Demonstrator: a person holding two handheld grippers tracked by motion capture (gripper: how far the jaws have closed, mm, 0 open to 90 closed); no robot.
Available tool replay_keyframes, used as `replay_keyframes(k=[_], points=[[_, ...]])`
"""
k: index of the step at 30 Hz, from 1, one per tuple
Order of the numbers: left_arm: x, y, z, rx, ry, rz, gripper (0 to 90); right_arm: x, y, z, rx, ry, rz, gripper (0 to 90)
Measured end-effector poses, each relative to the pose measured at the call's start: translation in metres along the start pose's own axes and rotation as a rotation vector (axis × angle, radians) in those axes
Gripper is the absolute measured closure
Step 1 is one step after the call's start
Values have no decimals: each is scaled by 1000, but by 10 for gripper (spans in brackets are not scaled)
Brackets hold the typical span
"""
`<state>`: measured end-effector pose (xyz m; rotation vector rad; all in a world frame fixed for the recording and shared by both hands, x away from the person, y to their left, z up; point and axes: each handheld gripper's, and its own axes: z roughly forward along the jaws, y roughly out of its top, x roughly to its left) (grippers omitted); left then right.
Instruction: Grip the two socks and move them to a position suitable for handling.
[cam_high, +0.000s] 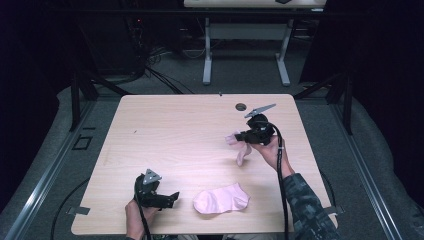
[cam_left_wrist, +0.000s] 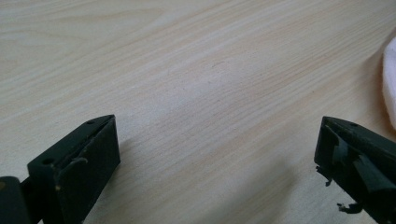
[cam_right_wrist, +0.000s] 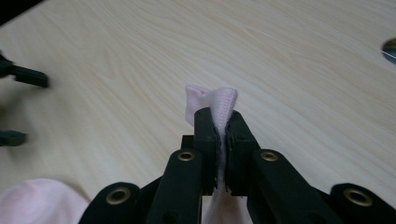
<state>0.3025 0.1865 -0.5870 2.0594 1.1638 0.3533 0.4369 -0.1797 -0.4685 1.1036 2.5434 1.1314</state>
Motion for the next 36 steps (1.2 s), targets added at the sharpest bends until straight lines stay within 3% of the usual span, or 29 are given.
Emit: replay_keyframes(k=[3,6,10,11,13,15,16,17,18,22,25,30,32,36], points=[[0,2,-1,0,-2,3,1,17,2,-3,-40,36,-6,856],[0,7,-2,-5,-5,3,1,38,5,0,-84,109,-9,854],[1,17,-4,-8,-10,9,2,51,9,9,-120,188,-18,849],[1,21,-6,-11,-13,16,2,52,9,12,-120,190,-9,844],[0,27,-6,-4,-18,22,2,50,6,26,-69,148,7,833],[-3,34,-5,3,-18,34,10,42,0,39,-17,120,49,813],[-5,37,-5,9,-24,40,16,35,-7,49,23,61,77,805],[-7,40,-4,14,-31,47,21,30,-11,53,35,52,95,790],[-9,43,-3,18,-34,55,24,25,-16,58,50,40,126,723],[-26,60,2,25,-65,100,56,8,-31,60,58,-8,201,563],[-48,77,5,19,-98,159,98,0,-40,49,44,6,235,400],[-88,99,16,24,-177,247,162,-8,-55,15,-63,-1,241,332],[-107,107,26,40,-172,293,193,-11,-62,2,-89,-13,248,332],[-137,117,43,56,-158,338,251,-17,-79,-19,-129,-35,271,337]])
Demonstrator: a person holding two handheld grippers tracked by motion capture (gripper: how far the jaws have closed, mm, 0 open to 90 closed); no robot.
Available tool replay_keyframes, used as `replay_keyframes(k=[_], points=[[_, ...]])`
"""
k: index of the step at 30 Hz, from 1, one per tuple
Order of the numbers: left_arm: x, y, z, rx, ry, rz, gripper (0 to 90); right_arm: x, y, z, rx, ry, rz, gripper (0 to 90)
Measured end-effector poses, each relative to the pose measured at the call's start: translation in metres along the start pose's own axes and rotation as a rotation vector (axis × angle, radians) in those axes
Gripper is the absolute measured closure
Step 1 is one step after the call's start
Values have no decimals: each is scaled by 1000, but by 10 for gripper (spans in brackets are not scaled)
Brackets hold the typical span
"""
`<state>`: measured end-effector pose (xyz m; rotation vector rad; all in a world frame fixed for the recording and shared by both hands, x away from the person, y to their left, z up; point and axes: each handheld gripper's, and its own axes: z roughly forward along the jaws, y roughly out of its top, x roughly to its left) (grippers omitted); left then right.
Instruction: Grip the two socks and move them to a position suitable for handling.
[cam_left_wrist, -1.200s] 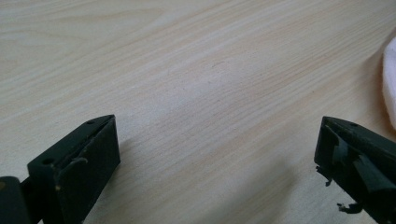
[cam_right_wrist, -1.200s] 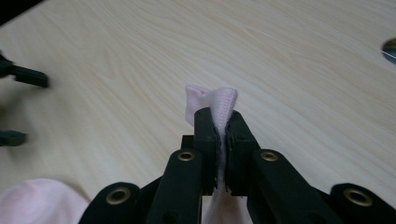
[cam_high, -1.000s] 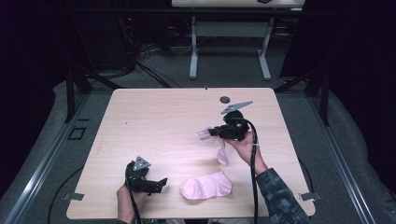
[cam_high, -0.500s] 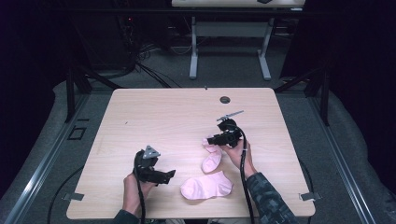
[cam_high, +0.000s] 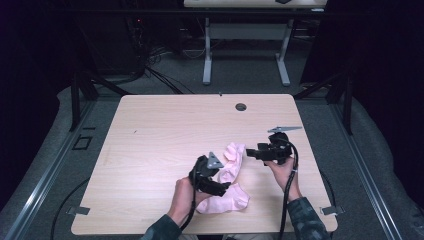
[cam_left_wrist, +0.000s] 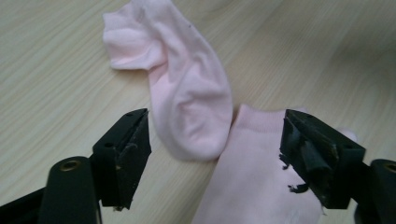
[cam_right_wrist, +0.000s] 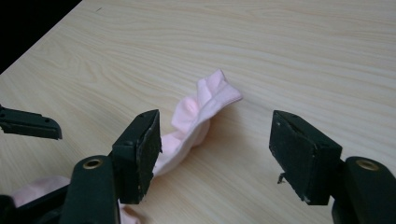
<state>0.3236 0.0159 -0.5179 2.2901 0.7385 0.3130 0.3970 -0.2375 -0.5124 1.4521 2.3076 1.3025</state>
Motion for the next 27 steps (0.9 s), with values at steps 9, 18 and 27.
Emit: replay_keyframes(k=[9,18,27], points=[[-17,29,56,146,36,77,332,-27,-35,-25,-28,-49,67,355],[-11,35,85,257,-9,117,557,-35,-51,-32,-35,-57,60,378],[2,35,86,234,-28,72,863,-34,-58,-26,-16,-41,34,407]])
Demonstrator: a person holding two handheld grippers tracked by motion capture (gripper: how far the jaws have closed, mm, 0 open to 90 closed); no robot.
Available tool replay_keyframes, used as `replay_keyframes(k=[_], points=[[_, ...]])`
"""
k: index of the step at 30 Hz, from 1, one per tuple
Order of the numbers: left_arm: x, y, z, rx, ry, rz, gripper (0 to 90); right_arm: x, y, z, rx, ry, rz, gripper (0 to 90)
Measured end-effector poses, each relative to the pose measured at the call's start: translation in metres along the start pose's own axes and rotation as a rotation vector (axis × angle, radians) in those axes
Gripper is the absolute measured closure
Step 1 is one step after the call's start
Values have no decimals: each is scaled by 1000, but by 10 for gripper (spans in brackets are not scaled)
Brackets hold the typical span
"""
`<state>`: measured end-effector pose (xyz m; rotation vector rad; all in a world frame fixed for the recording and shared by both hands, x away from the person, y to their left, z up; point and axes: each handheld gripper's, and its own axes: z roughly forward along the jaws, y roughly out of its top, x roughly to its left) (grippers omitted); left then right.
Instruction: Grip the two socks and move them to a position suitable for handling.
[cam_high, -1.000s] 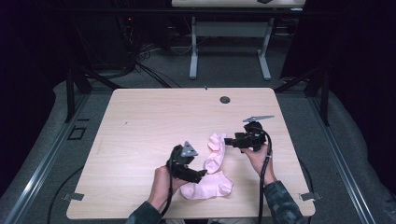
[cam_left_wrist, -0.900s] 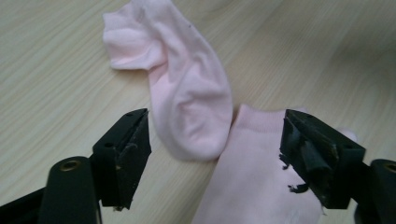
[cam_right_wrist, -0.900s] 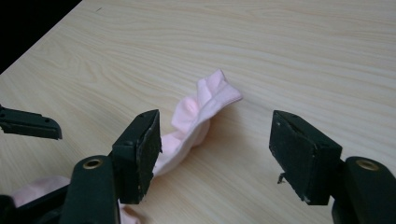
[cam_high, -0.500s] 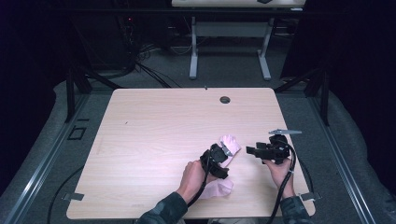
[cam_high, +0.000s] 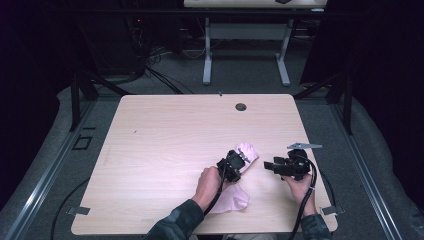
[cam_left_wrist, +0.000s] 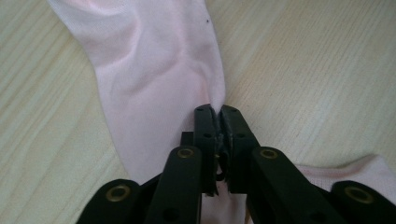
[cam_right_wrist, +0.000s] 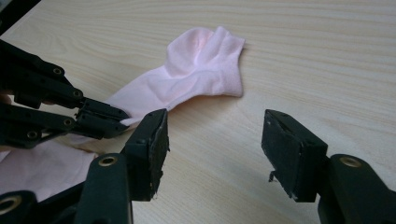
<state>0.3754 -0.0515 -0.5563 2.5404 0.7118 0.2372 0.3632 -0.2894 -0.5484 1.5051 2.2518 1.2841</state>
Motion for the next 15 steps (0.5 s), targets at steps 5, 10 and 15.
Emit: replay_keyframes(k=[5,10,15], points=[[6,-4,-17,-62,-28,-18,876,3,0,3,-14,-1,-50,417],[17,-7,-43,-132,-84,-66,875,17,7,11,16,-24,-178,390],[24,-13,-58,-186,-99,-101,873,35,8,30,33,-93,-334,449]])
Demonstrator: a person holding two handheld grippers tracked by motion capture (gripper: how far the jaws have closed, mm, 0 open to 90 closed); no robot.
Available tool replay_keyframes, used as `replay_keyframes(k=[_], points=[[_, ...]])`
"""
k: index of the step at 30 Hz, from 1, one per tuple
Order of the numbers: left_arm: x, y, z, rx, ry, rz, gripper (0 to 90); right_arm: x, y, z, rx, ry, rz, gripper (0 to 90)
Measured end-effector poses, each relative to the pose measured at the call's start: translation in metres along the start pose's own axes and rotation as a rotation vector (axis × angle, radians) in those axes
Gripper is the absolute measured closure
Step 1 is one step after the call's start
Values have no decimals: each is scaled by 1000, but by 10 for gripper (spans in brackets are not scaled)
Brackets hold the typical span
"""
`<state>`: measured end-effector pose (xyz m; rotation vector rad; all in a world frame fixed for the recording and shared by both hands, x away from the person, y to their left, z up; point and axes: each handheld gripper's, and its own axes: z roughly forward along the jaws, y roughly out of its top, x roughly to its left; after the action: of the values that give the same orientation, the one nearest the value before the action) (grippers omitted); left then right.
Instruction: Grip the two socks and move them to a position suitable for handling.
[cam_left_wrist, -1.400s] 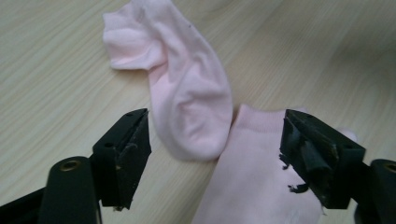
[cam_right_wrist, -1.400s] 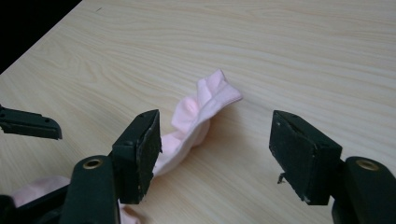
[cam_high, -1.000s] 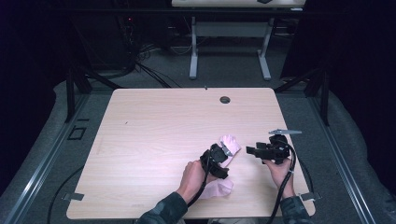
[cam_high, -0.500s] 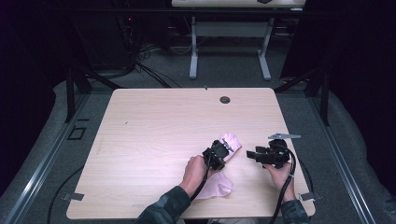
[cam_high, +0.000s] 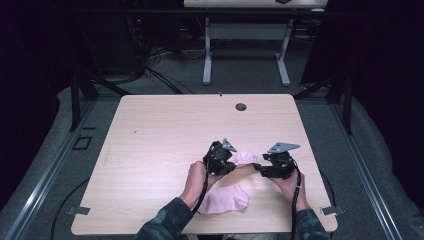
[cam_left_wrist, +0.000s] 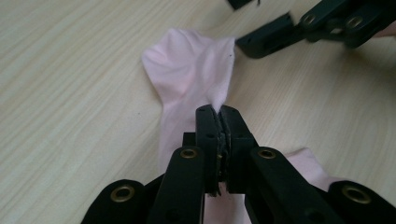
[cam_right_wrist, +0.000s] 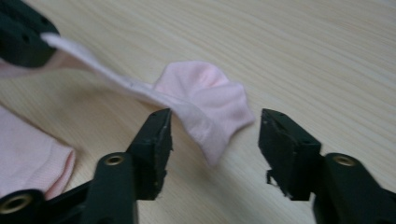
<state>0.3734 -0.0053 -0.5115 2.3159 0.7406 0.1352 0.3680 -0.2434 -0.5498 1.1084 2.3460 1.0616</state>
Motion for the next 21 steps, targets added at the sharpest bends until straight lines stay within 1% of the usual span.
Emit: replay_keyframes(k=[1,2,3,4,5,6,7,8,9,10,11,13,14,15,16,18,19,20,21], points=[[1,0,-3,-2,-2,-2,873,2,1,4,11,9,-15,448],[2,-1,-5,-8,-3,-5,874,3,1,7,15,5,-32,503],[2,-1,-8,-22,-6,-13,873,3,1,9,9,17,-34,539],[3,-2,-10,-27,-8,-15,873,4,1,12,16,42,-38,538],[4,-2,-12,-35,-17,-19,873,4,0,13,16,42,-36,559],[5,-3,-13,-37,-18,-20,873,4,-1,12,10,51,-41,626],[5,-3,-15,-44,-20,-25,873,5,-1,11,2,60,-47,648],[6,-4,-15,-50,-29,-34,873,6,-2,10,-8,69,-47,723],[6,-4,-16,-55,-33,-37,873,7,-2,9,-22,70,-53,773],[5,-5,-18,-59,-35,-39,873,7,-1,8,-21,80,-59,808],[5,-6,-19,-62,-42,-37,873,8,-1,7,-33,87,-58,846],[4,-8,-22,-64,-43,-34,873,11,1,2,-37,99,-61,857],[4,-9,-23,-62,-42,-30,873,12,2,0,-31,96,-64,858],[4,-11,-27,-67,-52,-31,872,12,4,-4,-23,100,-70,858],[4,-12,-30,-71,-57,-35,871,15,7,-11,-14,109,-63,857],[3,-16,-35,-77,-74,-41,870,20,13,-24,32,128,-51,855],[2,-19,-38,-76,-86,-42,869,23,17,-32,45,125,-48,854],[2,-21,-38,-76,-90,-43,869,27,23,-42,64,153,-35,851],[2,-23,-39,-76,-103,-49,869,29,26,-46,80,166,-24,851]])
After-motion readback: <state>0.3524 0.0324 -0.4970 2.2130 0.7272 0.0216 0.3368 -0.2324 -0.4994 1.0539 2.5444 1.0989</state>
